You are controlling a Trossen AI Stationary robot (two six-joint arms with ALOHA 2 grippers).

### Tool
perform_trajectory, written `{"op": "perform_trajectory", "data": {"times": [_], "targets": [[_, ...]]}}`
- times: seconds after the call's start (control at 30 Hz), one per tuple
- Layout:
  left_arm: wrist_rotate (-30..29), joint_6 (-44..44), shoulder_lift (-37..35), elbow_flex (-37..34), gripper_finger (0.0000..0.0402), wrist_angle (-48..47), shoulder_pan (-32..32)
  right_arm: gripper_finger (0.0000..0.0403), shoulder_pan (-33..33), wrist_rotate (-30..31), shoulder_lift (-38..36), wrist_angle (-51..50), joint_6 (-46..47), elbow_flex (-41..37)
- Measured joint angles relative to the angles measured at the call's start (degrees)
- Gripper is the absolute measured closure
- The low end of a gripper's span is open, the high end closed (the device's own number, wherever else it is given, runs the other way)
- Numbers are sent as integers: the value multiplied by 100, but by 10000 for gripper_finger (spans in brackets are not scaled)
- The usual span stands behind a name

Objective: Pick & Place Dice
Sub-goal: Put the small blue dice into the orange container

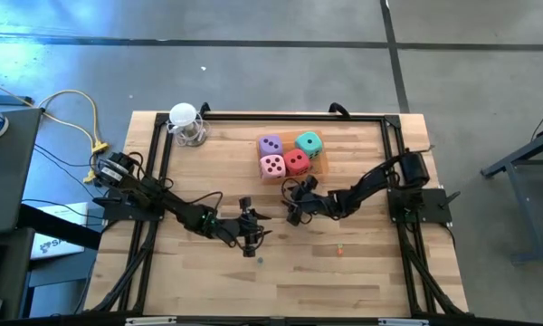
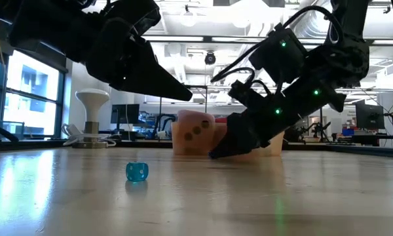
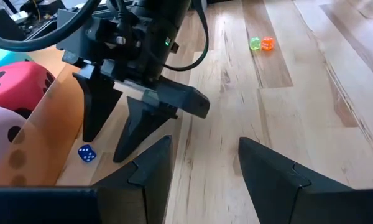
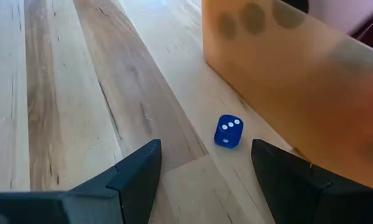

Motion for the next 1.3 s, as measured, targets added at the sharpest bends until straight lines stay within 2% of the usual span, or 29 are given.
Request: {"op": "perform_trajectory", "data": {"times": [0.3,0.43,0.87,1.03,1.3], "targets": [[0,0,0,0,225,7,0,160,-322,-62,13,195,-214,-2],[0,2,0,0,225,7,0,160,-478,-446,13,191,-184,-4],[0,2,0,0,225,7,0,163,-490,-706,11,225,-498,-4],[0,2,0,0,225,6,0,201,-490,-790,11,225,-501,-2],[1,1,0,0,225,4,0,306,-555,-1138,11,229,-516,-2]]}}
